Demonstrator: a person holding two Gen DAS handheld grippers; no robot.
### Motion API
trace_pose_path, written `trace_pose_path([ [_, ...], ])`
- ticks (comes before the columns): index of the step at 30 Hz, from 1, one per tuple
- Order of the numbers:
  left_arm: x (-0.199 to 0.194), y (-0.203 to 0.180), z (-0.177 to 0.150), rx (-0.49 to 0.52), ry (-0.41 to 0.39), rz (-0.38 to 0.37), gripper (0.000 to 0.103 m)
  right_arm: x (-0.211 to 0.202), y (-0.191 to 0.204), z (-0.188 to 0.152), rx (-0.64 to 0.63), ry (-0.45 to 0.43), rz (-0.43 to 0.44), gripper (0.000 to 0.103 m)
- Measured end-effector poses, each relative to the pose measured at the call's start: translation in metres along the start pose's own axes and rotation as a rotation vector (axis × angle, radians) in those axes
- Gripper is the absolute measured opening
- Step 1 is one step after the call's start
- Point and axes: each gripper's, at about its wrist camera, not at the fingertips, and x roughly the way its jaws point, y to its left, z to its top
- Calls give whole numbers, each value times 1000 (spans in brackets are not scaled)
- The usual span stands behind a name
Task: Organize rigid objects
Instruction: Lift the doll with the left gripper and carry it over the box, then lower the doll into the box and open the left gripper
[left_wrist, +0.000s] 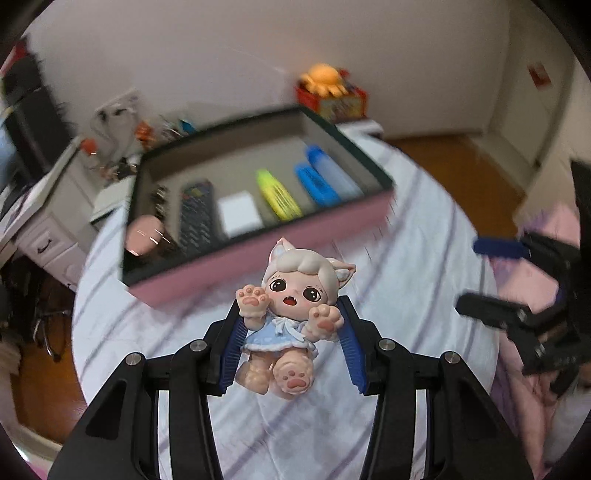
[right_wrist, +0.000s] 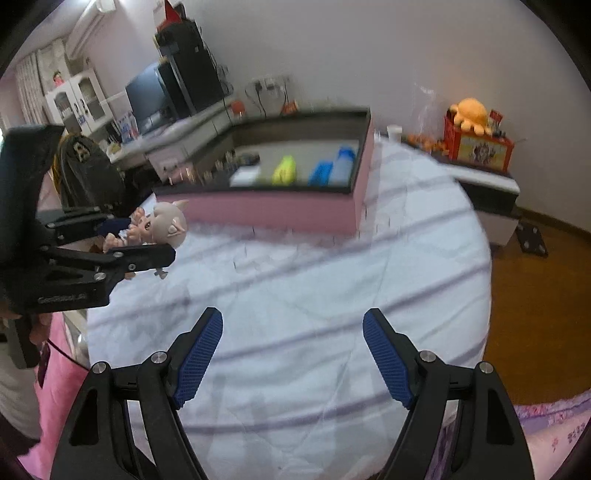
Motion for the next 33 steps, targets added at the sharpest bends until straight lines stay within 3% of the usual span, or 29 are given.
trace_pose_path([
  [3,-3,13,20,-64,-55,28,44,-9,0,18,9,-52,13,80],
  [9,26,32,54,-158,-80,45,43,-5,-6,55,23,-99,1,80],
  [21,121,61,132,-228,-36,51,43,51,-34,112,50,-98,18,80],
  [33,196,80,160,-288,58,31,43,90,-47,133,45,-84,55,80],
])
